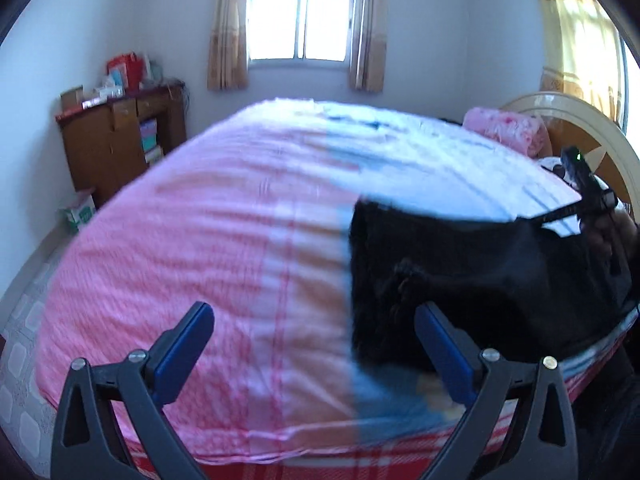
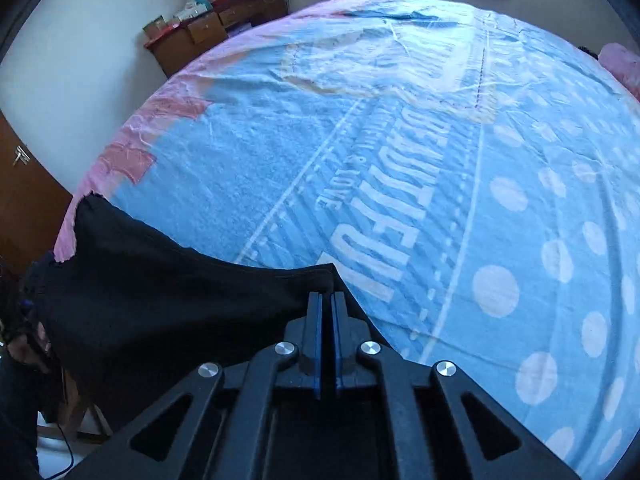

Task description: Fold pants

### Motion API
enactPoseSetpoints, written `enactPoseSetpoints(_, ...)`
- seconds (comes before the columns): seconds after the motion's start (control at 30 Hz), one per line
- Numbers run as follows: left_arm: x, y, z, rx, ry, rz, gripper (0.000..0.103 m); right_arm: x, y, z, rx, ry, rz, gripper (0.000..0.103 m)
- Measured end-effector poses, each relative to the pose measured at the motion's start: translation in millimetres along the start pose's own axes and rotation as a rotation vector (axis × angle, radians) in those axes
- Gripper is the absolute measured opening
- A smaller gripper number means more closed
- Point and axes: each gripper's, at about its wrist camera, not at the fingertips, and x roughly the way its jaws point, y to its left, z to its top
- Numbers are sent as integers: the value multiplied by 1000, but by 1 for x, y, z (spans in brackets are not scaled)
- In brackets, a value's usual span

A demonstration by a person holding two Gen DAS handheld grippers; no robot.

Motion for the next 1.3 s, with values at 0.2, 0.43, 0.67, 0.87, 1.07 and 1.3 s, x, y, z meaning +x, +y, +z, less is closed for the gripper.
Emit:
enactPoseSetpoints(0.2,-20,-2,18,14,-59,67,103,-41,-16,-20,47,-41,-2,51)
enactPoseSetpoints(0.43,-4,-63,36,63,-85,-69,103,-122,-34,-108,107,-83,-71,51)
enactPoseSetpoints(0.67,57,-135,10,82,79,-200,103,-114,-55,-199,190,36,-151,51)
enactPoseSetpoints(0.87,44,-233,7,224,87,-382,103,-201,-101,-229,362,-245,-122,51)
enactPoseSetpoints(1.07,54,-323,8,356,104,-552,103,-306,-204,-307,764,-461,-378,51)
enactPoseSetpoints(1.3,88,-357,17,345,152,-564,103,-340,-270,-361,999,-561,-427,51)
